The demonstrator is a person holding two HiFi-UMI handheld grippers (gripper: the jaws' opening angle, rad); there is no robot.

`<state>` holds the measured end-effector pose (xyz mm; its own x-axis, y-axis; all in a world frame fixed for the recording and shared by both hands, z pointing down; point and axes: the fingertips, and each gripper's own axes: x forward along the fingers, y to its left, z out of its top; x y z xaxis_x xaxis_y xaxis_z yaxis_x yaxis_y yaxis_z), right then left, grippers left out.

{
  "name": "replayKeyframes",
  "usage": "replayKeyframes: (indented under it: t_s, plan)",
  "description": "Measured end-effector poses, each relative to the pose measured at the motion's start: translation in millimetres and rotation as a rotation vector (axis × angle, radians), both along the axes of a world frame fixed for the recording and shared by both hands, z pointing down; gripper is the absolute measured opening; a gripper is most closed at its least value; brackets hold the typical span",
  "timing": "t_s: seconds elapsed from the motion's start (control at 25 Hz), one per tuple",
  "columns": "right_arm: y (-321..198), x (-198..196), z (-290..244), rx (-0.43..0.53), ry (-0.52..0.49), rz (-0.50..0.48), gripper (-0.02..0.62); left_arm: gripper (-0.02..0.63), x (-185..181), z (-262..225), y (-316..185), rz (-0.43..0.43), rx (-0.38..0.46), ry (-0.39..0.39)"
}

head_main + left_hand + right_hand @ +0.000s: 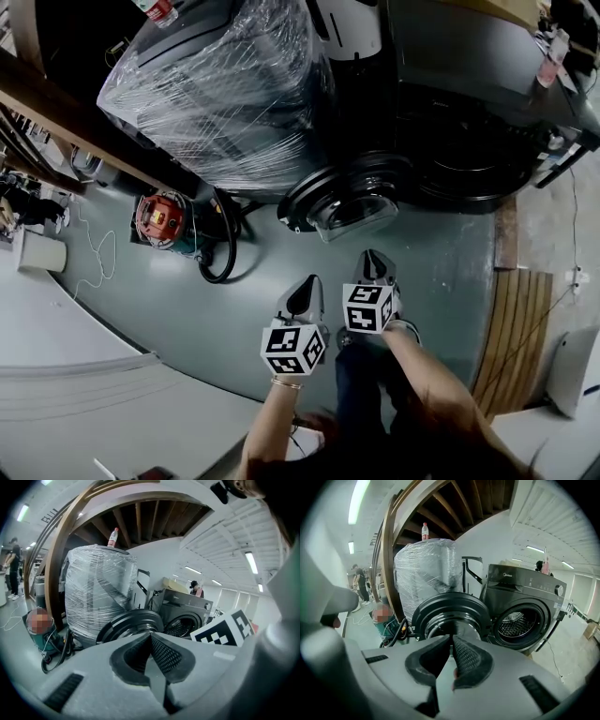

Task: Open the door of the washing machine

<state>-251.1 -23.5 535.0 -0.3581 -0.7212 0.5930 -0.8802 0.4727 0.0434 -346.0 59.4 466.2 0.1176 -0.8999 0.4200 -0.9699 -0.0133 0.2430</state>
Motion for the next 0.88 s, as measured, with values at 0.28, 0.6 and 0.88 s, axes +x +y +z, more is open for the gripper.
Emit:
replayKeyframes:
  t_s: [0.28,0.6,0.88]
  plan:
    - [16,40,-32,0.015,-0.014,0.007,0.002,0.012,56,-32,2,0.095,0.018,-0.041]
    - [22,86,-68,0.057,-0.036,0.026,0.002,0.012,118,-61,8,0.176,0.045,-0.064]
    - [27,122,-97,0.090,-0.064,0.032,0.002,0.012,142,-82,11,0.178,0.056,-0.064]
